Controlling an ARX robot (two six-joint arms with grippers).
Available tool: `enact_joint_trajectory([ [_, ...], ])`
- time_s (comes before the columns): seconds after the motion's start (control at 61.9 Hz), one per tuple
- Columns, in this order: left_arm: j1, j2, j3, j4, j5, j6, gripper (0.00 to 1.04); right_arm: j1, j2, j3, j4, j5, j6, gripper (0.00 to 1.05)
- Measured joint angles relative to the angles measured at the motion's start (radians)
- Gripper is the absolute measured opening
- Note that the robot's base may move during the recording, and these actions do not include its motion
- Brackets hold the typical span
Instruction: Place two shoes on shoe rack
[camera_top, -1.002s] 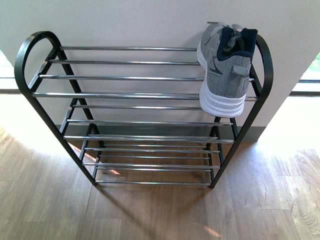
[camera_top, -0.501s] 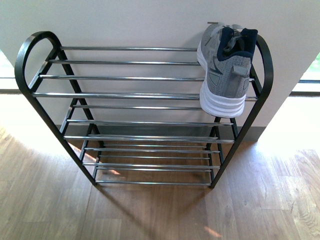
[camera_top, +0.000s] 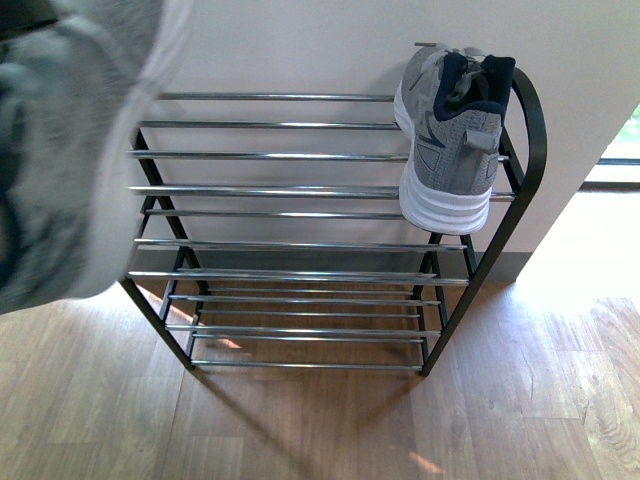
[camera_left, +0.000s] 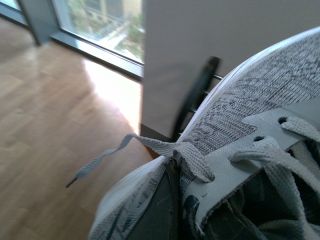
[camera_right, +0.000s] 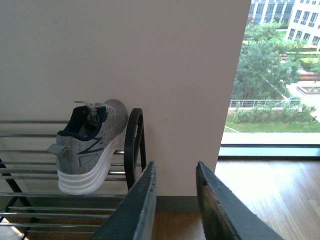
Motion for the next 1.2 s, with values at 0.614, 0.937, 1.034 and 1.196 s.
enact_joint_trajectory([
  [0.614,-0.109,0.71,0.757,-0.275,0.259,-0.277,0.02,0.0,0.0,0.0,0.0,0.0,0.0,0.96],
  [0.937,-0.107,0.896,1.026,-0.396,0.383,-0.382,0.02,0.0,0.0,0.0,0.0,0.0,0.0,0.96],
  [1.034,-0.108,0.954,1.108,-0.428,0.398,-0.407,0.02,0.0,0.0,0.0,0.0,0.0,0.0,0.96],
  [1.196,-0.111,1.03,1.223,-0.496,0.418,-0.428,0.02,0.0,0.0,0.0,0.0,0.0,0.0,0.96],
])
